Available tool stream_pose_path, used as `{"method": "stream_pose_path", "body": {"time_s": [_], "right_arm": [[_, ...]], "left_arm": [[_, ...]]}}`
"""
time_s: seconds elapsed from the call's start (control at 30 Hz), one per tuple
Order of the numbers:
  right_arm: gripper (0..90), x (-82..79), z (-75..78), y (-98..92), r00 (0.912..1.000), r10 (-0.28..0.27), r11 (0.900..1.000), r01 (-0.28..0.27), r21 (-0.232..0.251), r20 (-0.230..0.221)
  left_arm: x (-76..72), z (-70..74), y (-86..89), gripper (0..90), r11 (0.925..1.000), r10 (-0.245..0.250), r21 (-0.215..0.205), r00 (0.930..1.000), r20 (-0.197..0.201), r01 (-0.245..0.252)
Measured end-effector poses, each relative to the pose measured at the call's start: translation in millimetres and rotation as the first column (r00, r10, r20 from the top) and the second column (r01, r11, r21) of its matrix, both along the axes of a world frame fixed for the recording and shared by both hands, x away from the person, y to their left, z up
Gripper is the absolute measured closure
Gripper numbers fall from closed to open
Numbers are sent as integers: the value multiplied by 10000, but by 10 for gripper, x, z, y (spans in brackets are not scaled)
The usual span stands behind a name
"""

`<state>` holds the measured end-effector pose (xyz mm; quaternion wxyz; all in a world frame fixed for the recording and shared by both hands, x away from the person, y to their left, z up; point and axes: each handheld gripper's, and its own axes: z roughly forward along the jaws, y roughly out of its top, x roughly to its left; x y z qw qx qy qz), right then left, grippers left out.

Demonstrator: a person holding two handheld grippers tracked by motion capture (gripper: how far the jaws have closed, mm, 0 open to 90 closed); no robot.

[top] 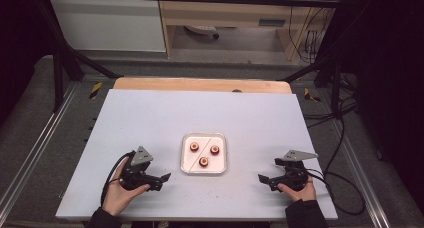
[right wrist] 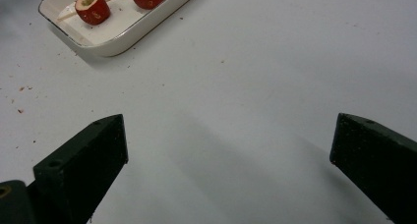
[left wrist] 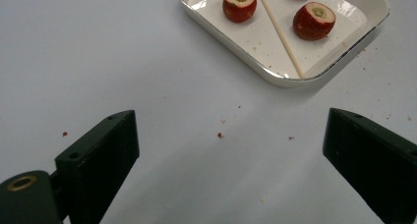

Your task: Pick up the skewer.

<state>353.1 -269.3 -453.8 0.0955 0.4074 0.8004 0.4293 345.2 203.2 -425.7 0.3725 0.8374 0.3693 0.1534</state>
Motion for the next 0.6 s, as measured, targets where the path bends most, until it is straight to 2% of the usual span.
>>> {"method": "stream_pose_path", "body": {"time_s": [0.6], "right_arm": [[15, 1, -3, 8, 10000, 30, 10000, -31, -85, -53]], "left_arm": [[149, 87, -424, 82, 9988, -106, 466, 9997, -198, 115]]}}
